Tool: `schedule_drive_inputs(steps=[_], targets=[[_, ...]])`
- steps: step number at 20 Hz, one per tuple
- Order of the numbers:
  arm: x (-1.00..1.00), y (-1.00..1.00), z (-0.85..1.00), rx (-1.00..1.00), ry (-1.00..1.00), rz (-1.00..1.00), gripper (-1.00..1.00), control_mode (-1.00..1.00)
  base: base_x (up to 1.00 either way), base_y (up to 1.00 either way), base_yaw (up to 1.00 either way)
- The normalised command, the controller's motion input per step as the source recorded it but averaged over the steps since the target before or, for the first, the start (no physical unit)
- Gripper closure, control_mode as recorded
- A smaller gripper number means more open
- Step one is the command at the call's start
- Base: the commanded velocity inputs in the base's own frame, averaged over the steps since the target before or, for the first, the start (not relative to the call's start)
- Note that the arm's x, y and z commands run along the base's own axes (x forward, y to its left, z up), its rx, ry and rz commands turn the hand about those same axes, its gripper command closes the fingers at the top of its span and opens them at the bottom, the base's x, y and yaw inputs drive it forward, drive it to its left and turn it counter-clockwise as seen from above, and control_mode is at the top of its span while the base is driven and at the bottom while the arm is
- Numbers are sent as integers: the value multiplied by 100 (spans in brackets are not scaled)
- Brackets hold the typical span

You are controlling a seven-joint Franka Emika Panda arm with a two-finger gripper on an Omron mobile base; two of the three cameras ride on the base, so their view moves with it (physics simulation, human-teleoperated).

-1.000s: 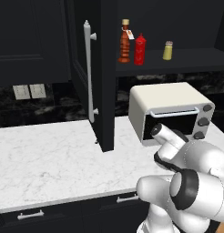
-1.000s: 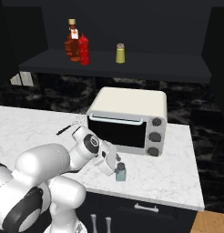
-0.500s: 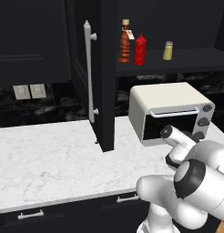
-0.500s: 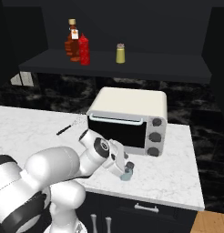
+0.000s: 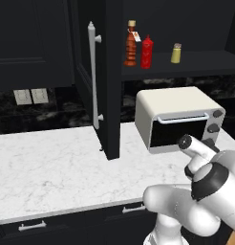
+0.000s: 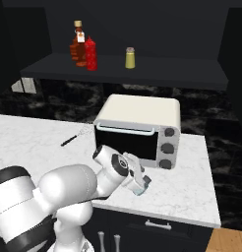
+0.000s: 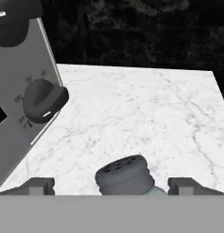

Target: Put the shaker and condiment bottle from the counter next to their counterparts in the cabinet.

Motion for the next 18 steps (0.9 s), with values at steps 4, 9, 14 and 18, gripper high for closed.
schedule_drive_inputs(steps=[4,9,14,18], targets=[[0,0,-51,0,-1,5,100,-100,0,0,0],[0,0,-36,0,-2,4,100,-100,0,0,0],[-10,0,13,0,-9,1,100,-100,0,0,0],[-31,0,57,-6,-27,0,100,-100,0,0,0]])
